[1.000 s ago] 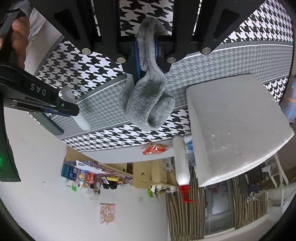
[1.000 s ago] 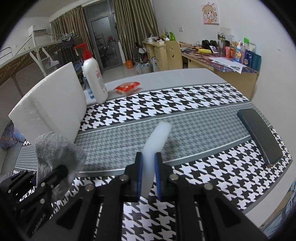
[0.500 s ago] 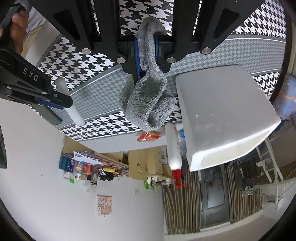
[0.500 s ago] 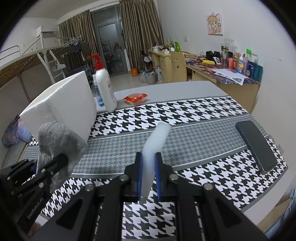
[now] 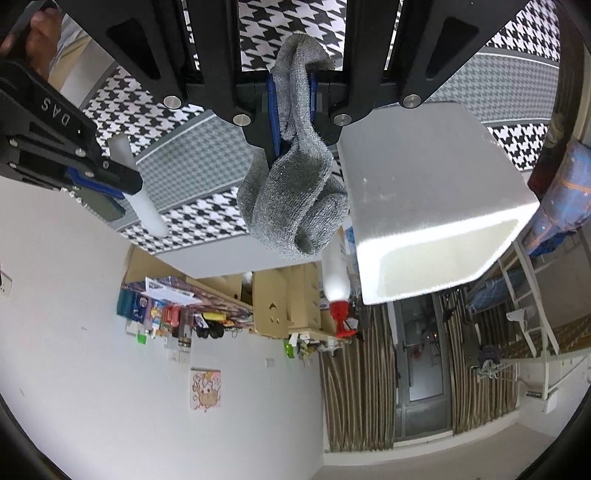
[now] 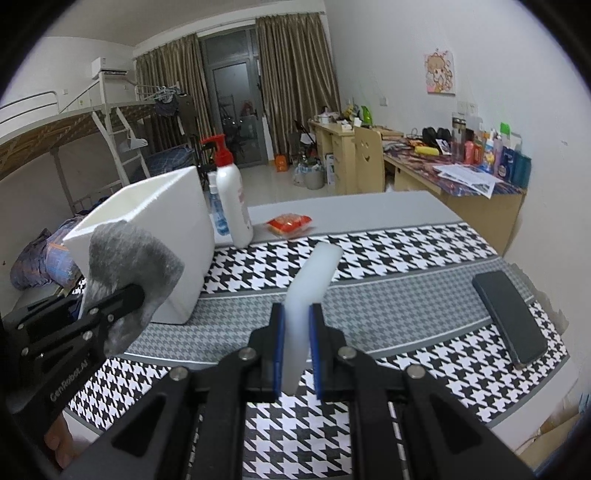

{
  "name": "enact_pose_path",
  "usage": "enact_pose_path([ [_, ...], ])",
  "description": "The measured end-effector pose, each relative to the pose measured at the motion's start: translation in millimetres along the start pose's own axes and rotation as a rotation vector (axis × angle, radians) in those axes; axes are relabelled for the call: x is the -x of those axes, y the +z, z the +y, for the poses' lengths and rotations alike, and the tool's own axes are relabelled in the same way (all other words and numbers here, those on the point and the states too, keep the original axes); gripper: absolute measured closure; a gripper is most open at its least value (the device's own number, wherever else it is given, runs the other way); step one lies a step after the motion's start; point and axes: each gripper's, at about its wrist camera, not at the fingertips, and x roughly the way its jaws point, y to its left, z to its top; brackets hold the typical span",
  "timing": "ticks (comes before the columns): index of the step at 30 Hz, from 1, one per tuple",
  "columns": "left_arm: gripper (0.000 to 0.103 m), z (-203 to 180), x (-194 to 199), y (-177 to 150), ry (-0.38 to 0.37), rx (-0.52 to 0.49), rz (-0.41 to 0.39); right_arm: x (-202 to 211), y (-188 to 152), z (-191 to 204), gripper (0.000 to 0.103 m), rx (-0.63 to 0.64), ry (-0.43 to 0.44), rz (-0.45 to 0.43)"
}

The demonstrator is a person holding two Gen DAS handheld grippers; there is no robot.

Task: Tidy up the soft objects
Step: 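Carry the sock and foam stick in both tools over the white foam box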

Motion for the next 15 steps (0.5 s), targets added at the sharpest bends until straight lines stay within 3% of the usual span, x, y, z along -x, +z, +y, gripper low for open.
enact_pose_path([
  [6,0.090,7.2,6.5,11.6,-0.029,0.018,-0.016,2.5,6.8,9.2,0.087,0.028,0.019,-0.023],
  [15,0.090,7.0,11.6,23.7,0.005,-0.021,-0.042,5.7,16.1,20.6,0.087,0.056,0.044,-0.053],
])
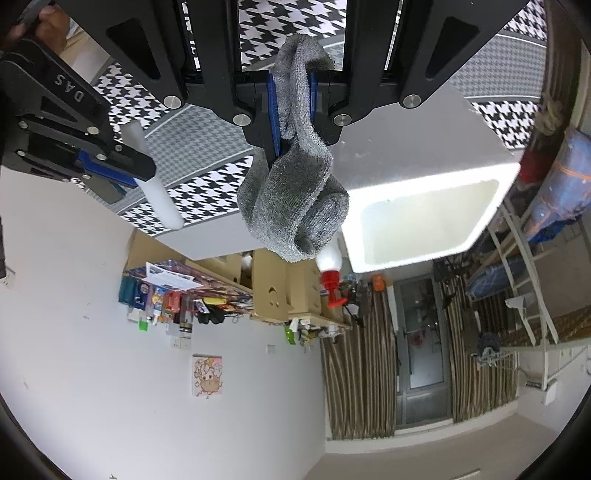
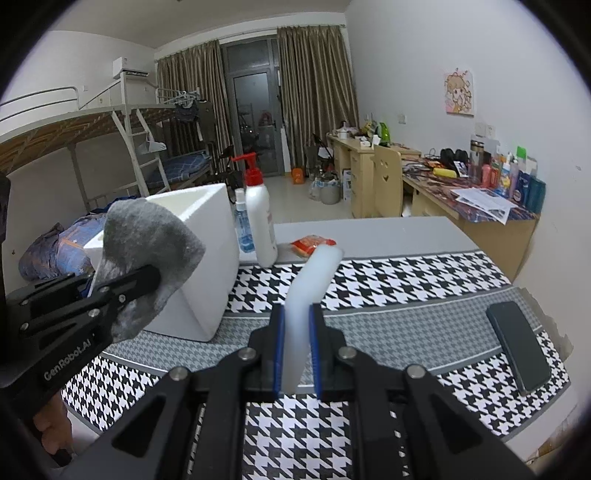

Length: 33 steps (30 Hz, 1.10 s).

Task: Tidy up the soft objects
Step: 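Carry the sock and foam stick in both tools over the white foam box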

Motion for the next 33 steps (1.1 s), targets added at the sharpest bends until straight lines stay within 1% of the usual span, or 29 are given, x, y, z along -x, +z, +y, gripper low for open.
enact_pose_path([
  [3,0.090,2.3,0.3,2.9,-0.004,0.003,-0.005,1.6,2.8,2.8,0.087,0.007,0.005,-0.009],
  [10,0.090,9.5,5.7,13.8,0.056,0.006,-0.048,3.3,8.3,7.0,0.087,0.019,0.018,-0.024],
  [15,0.090,16.3,4.1,19.4,0.090,0.023,-0.055,5.0,13.6,11.3,0.087,0.031,0.026,-0.040],
  [18,0.090,22.6,3.8,20.1,0.093,0.031,-0.053,4.3,16.1,13.3,0.087,0.035,0.031,-0.045],
  [25,0.090,32.1,8.6,28.9,0.096,0.036,-0.081,0.8,24.7,21.6,0.087,0.048,0.045,-0.054],
  [33,0.090,43.8,13.2,39.8,0.130,0.049,-0.113,-0.9,37.1,33.7,0.087,0.064,0.075,-0.085],
])
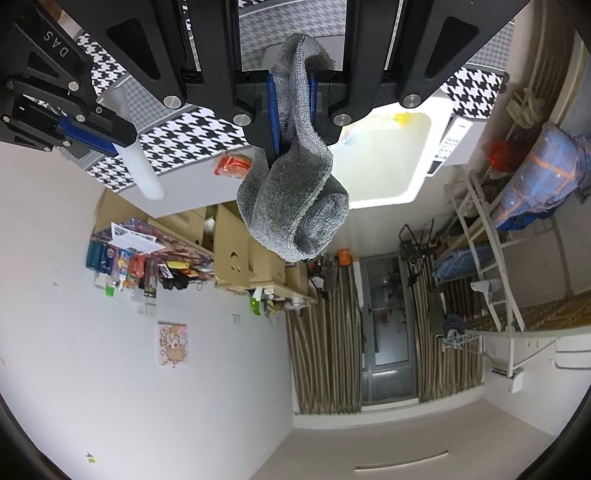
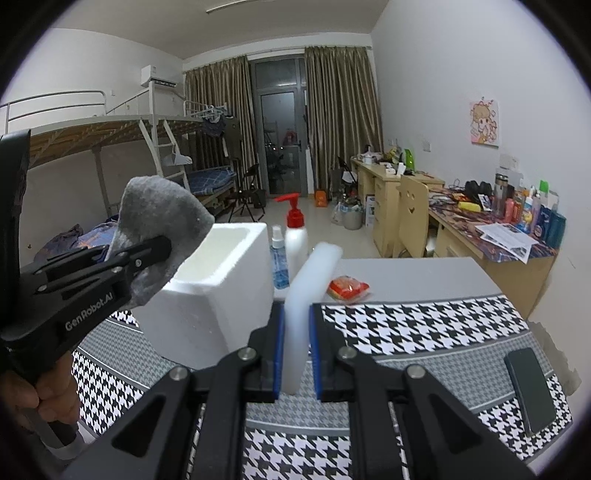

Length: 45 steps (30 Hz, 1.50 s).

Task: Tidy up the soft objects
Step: 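Carry the sock and foam stick in both tools over the white foam box, then open left tool to drop the grey sock into the foam box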

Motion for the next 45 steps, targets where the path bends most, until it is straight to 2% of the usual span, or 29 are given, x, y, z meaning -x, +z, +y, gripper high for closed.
enact_pose_path([
  [11,0.090,22.9,-3.0,14.0,0.071,0.033,-0.027,-10.9,20.0,14.8,0.087,0.030,0.058,-0.033],
  [25,0.090,36.4,-23.3,17.9,0.129,0.062,-0.005,-33.2,34.1,32.8,0.087,0.061,0.118,-0.023],
  [34,0.090,45.9,-41.6,19.1,0.138,0.074,0.025,-46.3,47.5,54.4,0.087,0.105,0.157,-0.015],
  [45,0.090,52.3,-64.0,19.3,0.130,0.078,0.076,-69.6,50.7,60.1,0.087,0.113,0.145,0.022],
])
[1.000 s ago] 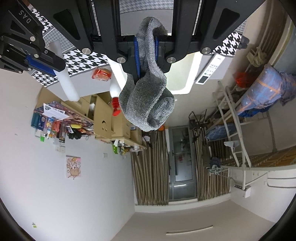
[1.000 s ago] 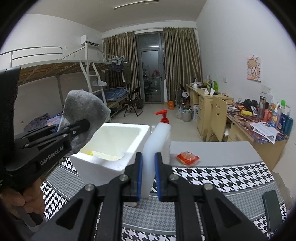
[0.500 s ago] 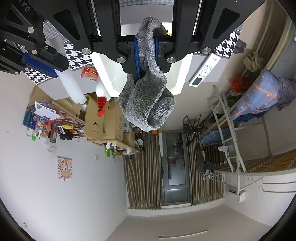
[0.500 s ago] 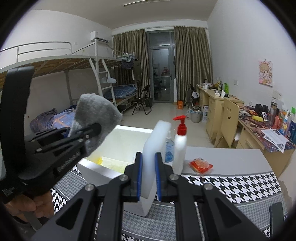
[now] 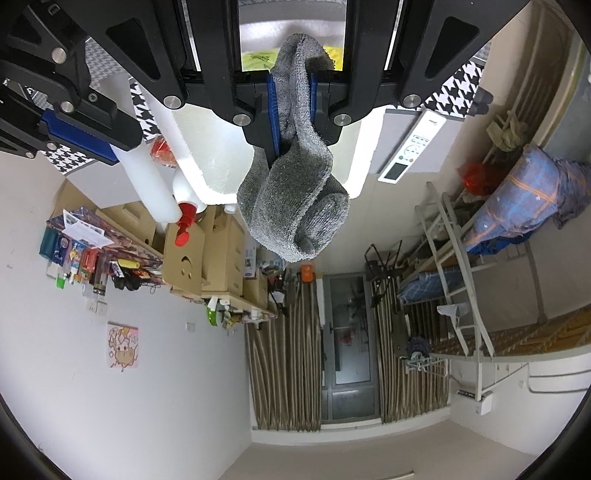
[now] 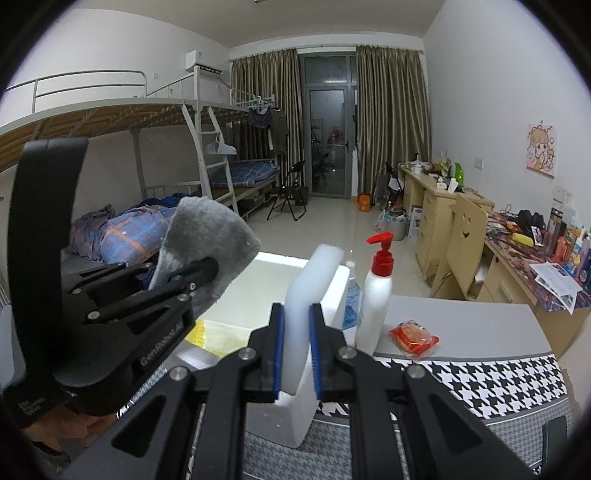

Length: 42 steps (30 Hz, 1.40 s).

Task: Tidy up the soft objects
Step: 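Open left tool to drop the grey sock into the foam box, then open right tool to drop the white foam stick into the box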

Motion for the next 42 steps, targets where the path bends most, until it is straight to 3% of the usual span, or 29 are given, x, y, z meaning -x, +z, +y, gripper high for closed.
enact_pose_path([
  [9,0.086,6.5,-21.2,-0.1,-0.022,0.009,0.051,-6.8,2.4,1.9,0.087,0.004,-0.001,0.008],
  [10,0.077,9.1,-22.6,-0.6,-0.012,0.010,0.056,-7.3,2.6,2.1,0.087,0.004,-0.003,0.009],
  [13,0.037,13.2,-20.2,-2.1,-0.002,0.014,0.037,-8.5,3.5,1.9,0.087,0.005,-0.013,0.010],
  [14,0.030,15.0,-18.4,-2.2,0.002,0.015,0.025,-8.7,3.9,1.4,0.087,0.002,-0.013,0.010],
  [20,0.017,23.0,-10.5,-1.4,0.029,0.014,0.000,-11.1,5.1,0.6,0.087,-0.004,-0.018,0.011],
  [26,0.006,32.8,-0.6,-1.5,0.051,0.026,-0.031,-14.7,6.7,5.6,0.087,0.010,-0.008,0.018],
  [42,0.002,63.8,13.6,-9.9,0.135,0.075,-0.051,-38.4,12.3,25.6,0.087,0.032,0.039,0.047],
])
